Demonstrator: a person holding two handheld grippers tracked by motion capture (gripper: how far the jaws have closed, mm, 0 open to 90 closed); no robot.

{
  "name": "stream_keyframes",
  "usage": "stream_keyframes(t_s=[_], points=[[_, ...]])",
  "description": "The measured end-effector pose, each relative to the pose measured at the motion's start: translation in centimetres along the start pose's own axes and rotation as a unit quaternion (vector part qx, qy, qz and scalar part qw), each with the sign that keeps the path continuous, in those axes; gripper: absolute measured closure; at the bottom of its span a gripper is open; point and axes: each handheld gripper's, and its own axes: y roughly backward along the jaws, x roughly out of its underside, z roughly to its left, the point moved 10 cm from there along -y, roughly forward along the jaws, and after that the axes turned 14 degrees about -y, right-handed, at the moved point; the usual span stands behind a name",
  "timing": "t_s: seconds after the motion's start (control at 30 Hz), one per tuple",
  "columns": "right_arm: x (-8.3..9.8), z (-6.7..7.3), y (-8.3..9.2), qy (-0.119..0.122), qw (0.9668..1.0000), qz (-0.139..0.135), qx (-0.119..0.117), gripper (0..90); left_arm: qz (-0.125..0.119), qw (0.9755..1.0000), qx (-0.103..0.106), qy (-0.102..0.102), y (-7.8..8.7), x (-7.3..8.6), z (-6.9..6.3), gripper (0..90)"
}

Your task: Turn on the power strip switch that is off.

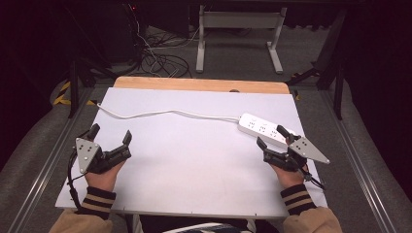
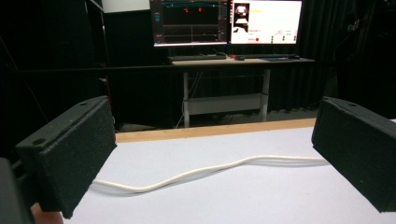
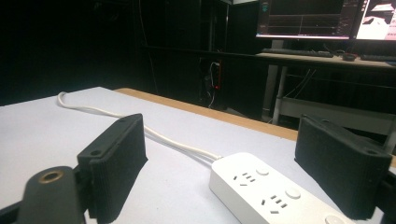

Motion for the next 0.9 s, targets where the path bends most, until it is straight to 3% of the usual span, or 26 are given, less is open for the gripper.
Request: stream_keyframes(t_s=[0.3, 0.53, 0.63, 0.7, 0.8, 0.9], points=[[0.1, 0.2, 0.1, 0.005, 1.0000, 0.004, -0.003, 17.6, 0.003, 1.0000, 0.001, 0.000, -0.1, 0.1, 0.0, 0.3], [-0.4, 0.4, 0.3, -0.004, 1.0000, -0.001, -0.009, 28.9, 0.001, 1.0000, 0.000, 0.001, 0.0, 0.0, 0.0, 0.3], [-1.0, 0.5, 0.5, 0.002, 1.0000, -0.004, -0.005, 66.5, 0.002, 1.0000, 0.000, 0.000, 0.0, 0.0, 0.0, 0.3], [-1.9, 0.6, 0.8, 0.026, 0.9996, -0.014, 0.003, 90.0, 0.003, 1.0000, -0.002, -0.002, 0.0, 0.1, 0.0, 0.3], [-3.2, 0.7, 1.0, 0.040, 0.9988, -0.024, 0.017, 90.0, 0.004, 1.0000, -0.003, -0.001, 0.0, 0.1, 0.1, 0.2], [-5.7, 1.3, 0.4, 0.038, 0.9990, -0.008, 0.020, 90.0, 0.005, 1.0000, -0.004, -0.001, -0.1, 0.2, 0.0, 0.3]])
